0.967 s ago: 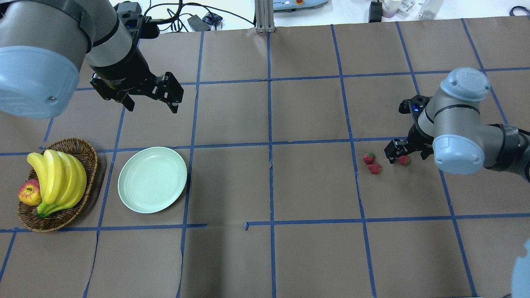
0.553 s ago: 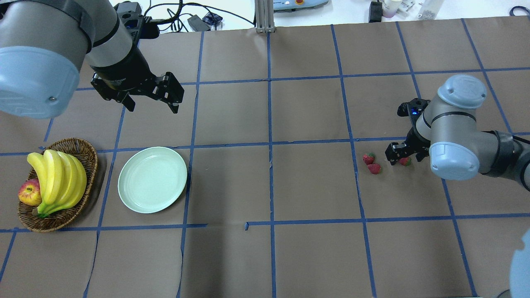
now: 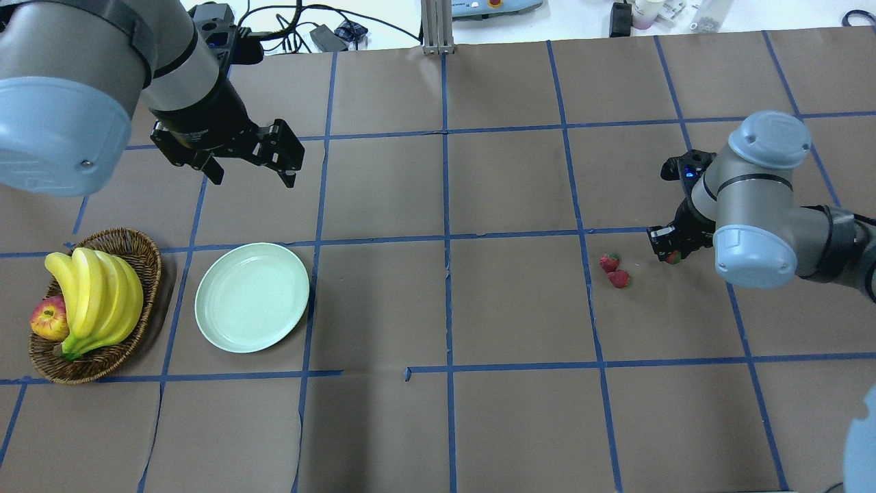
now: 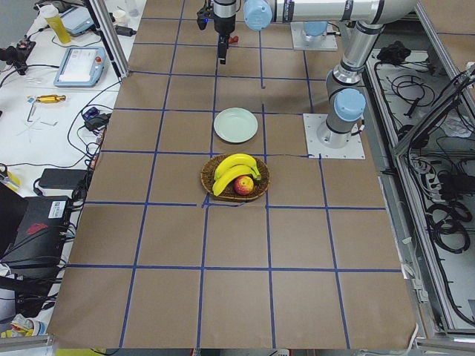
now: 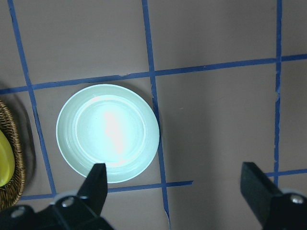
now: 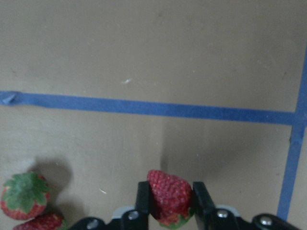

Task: Collect all strawberries into plate
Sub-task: 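Lower the right gripper onto the lone strawberry and close on it, then carry the strawberry toward the plate and release it mid-table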

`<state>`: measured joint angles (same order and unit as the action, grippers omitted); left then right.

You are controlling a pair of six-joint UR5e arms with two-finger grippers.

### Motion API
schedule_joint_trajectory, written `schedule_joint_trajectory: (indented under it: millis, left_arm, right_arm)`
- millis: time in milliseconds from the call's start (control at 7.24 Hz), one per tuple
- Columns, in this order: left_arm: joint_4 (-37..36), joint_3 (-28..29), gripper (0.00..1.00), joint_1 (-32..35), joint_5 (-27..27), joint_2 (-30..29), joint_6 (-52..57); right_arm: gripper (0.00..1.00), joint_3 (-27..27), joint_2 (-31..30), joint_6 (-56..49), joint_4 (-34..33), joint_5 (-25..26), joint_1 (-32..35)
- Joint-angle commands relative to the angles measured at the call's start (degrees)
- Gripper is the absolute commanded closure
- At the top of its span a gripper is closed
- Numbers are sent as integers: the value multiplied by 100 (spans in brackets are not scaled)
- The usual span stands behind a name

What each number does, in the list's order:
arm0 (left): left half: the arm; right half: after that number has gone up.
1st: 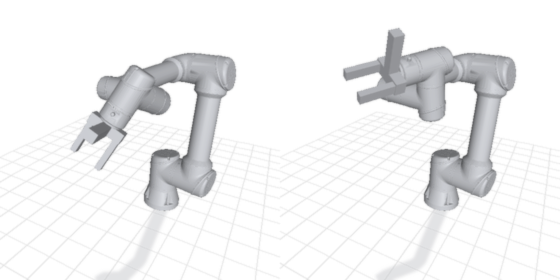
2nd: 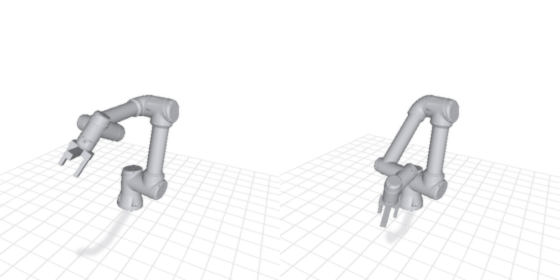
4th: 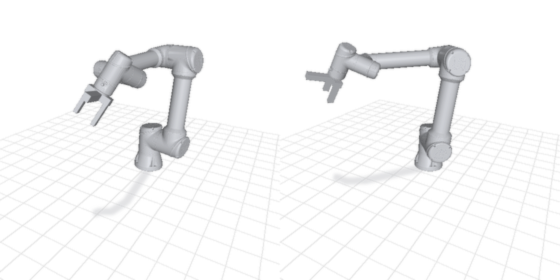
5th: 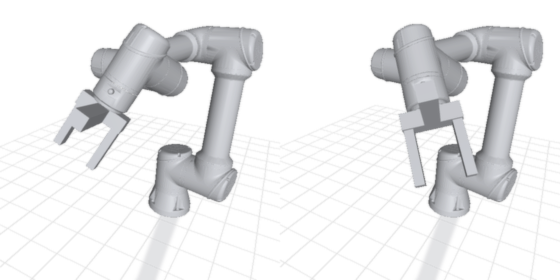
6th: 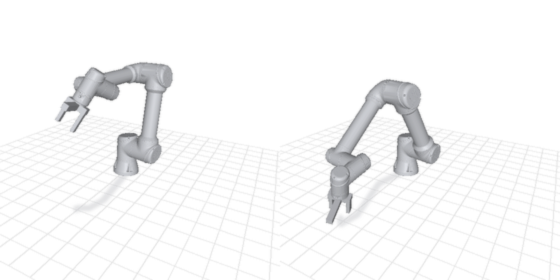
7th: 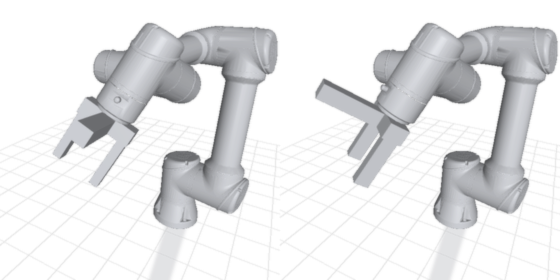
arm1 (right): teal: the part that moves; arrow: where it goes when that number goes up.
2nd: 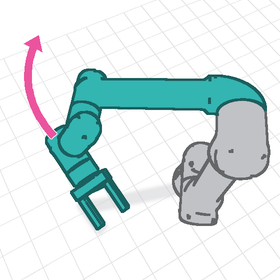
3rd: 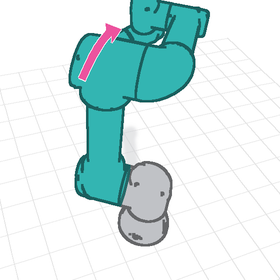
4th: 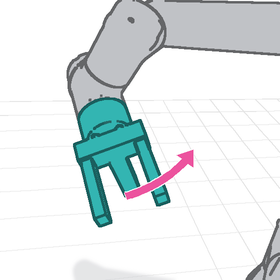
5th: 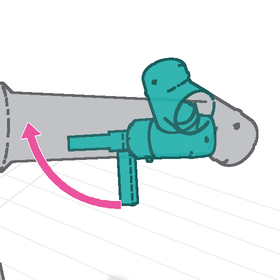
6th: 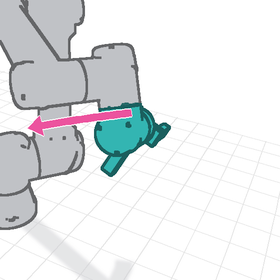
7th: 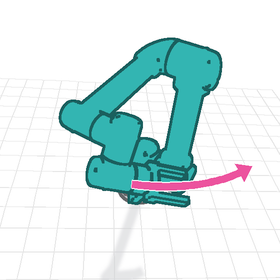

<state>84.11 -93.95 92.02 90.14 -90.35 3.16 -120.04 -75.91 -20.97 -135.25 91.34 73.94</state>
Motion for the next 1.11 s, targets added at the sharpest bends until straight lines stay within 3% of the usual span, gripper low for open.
schedule_joint_trajectory:
  millis: [0,138,276,415,691,967]
  left_arm:
    - [0,0,0,0,-14,17,0]
    - [0,9,0,0,-14,18,0]
    - [0,9,0,0,-14,18,0]
    - [0,0,0,0,-14,18,0]
    - [0,0,0,0,3,18,0]
    - [0,0,0,0,3,18,0]
  right_arm:
    - [100,733,-73,745,446,-98,852]
    - [100,1067,-47,1744,1039,-99,1625]
    - [100,1271,66,2894,1114,-142,2041]
    - [100,1368,102,3575,1106,-412,2515]
    - [100,1640,487,4798,1002,-442,3587]
    - [100,1774,1119,5495,503,-363,4092]
